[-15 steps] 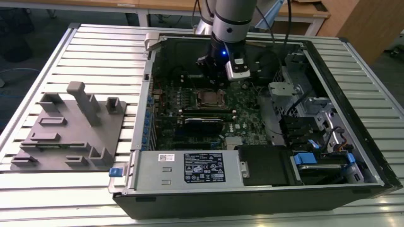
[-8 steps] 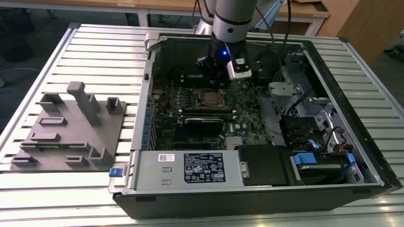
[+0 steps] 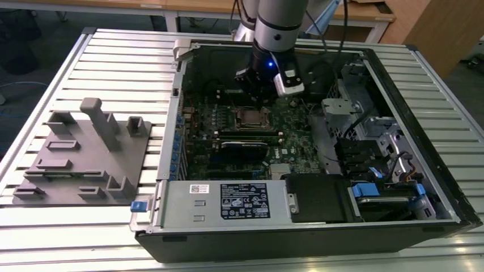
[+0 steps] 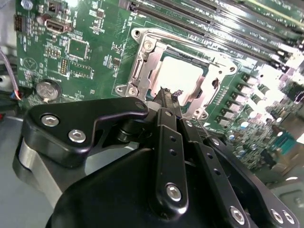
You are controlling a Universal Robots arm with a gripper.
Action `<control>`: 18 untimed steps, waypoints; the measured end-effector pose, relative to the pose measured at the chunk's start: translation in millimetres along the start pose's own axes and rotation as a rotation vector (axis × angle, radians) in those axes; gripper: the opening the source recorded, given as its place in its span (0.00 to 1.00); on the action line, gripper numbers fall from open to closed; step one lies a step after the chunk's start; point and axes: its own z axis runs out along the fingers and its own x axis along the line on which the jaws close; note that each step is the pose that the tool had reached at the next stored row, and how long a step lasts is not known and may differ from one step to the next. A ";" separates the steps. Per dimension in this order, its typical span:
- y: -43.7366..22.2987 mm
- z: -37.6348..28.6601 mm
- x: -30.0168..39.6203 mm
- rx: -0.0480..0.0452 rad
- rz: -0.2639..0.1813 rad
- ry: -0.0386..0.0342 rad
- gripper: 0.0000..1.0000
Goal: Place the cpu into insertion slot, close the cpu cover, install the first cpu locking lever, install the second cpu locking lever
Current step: 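Close the cpu cover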
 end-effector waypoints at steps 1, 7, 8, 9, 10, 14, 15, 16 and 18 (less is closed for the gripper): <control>0.0 0.4 0.0 0.0004 -0.016 0.0003 0.10; -0.1 2.3 -0.1 0.0019 -0.090 -0.0065 0.10; -0.1 2.4 -0.1 0.0020 -0.098 -0.0072 0.10; -0.1 2.4 0.0 0.0019 -0.102 -0.0074 0.10; -0.1 2.5 0.1 0.0017 -0.104 -0.0078 0.10; -0.5 3.3 0.8 0.0008 -0.119 -0.0198 0.10; -0.6 3.6 1.1 0.0005 -0.122 -0.0235 0.10; -0.7 3.9 1.5 0.0002 -0.125 -0.0274 0.10; -1.1 4.4 2.8 -0.0001 -0.129 -0.0326 0.10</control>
